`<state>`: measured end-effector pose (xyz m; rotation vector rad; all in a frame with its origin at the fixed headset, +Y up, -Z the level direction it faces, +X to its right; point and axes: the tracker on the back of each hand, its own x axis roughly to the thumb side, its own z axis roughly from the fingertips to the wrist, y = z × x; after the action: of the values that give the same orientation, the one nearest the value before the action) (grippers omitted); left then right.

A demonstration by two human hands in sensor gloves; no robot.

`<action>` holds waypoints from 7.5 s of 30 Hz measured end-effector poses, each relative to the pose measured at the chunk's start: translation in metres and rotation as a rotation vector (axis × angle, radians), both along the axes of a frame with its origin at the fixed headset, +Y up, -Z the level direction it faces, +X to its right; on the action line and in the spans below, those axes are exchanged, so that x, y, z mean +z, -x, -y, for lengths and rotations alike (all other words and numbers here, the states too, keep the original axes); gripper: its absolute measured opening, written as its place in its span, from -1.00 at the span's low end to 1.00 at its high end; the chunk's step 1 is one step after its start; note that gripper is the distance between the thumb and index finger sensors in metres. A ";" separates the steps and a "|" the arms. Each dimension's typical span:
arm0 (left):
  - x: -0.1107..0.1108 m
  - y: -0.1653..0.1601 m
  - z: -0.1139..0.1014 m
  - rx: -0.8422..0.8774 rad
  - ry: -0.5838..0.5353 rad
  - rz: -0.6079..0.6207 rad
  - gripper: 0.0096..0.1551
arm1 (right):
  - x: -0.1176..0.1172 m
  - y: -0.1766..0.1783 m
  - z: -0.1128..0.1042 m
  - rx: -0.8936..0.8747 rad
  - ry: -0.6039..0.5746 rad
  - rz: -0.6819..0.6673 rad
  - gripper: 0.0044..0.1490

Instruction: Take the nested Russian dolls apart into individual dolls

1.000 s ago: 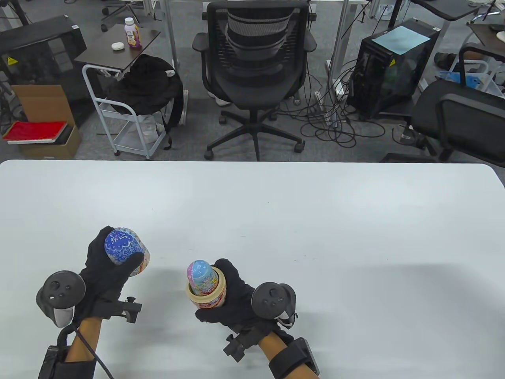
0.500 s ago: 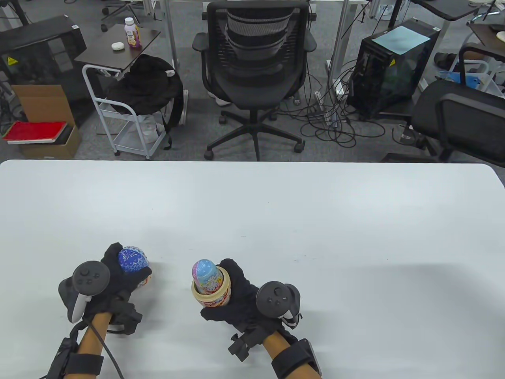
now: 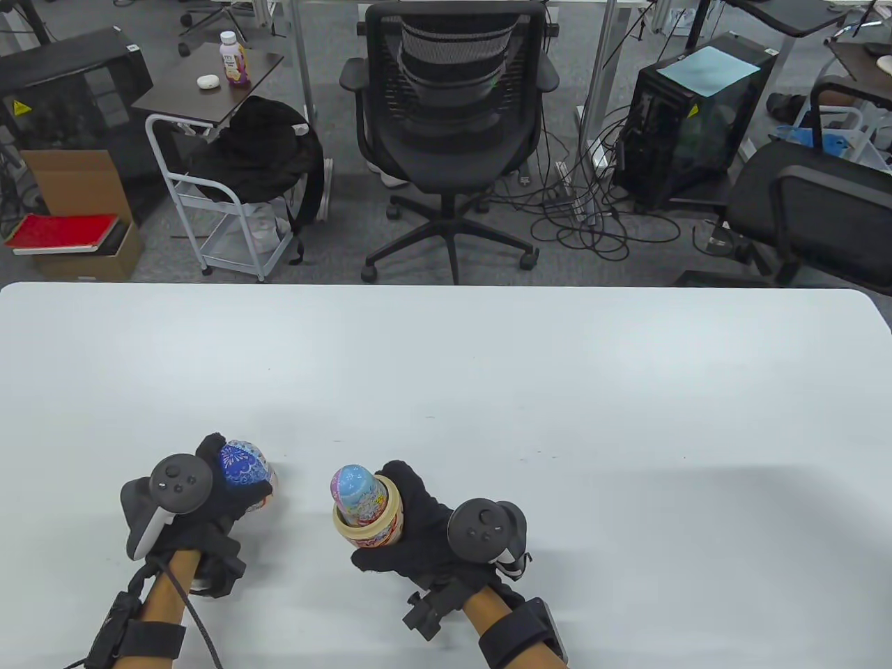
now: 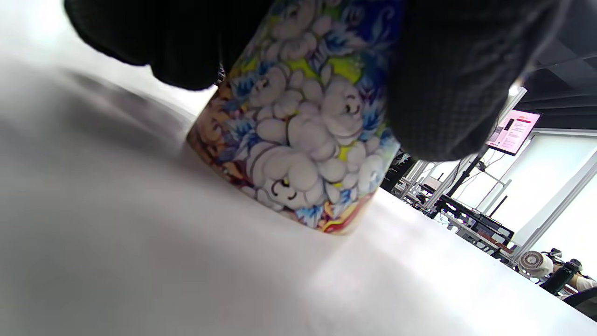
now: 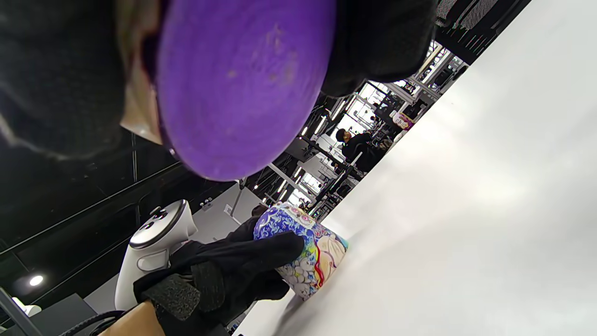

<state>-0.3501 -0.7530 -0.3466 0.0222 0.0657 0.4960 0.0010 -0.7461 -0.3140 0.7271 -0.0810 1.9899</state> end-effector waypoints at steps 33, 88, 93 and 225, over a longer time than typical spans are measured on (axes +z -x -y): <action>0.061 -0.064 -0.094 0.523 -0.590 0.529 -0.07 | 0.000 0.007 -0.001 0.131 -0.002 -0.006 0.53; 0.002 -0.001 -0.012 -0.121 -0.114 0.128 0.30 | -0.004 -0.020 -0.016 -0.011 -0.014 0.088 0.53; -0.008 -0.008 -0.004 -0.147 -0.095 0.128 0.24 | -0.004 -0.021 -0.016 -0.014 -0.025 0.081 0.52; 0.030 0.009 -0.102 0.057 -0.520 0.151 0.12 | -0.004 -0.025 -0.016 -0.006 0.034 0.064 0.42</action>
<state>-0.3595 -0.6515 -0.3166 0.4925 -0.2123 0.5598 0.0255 -0.7302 -0.3176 0.6409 -0.0870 2.0041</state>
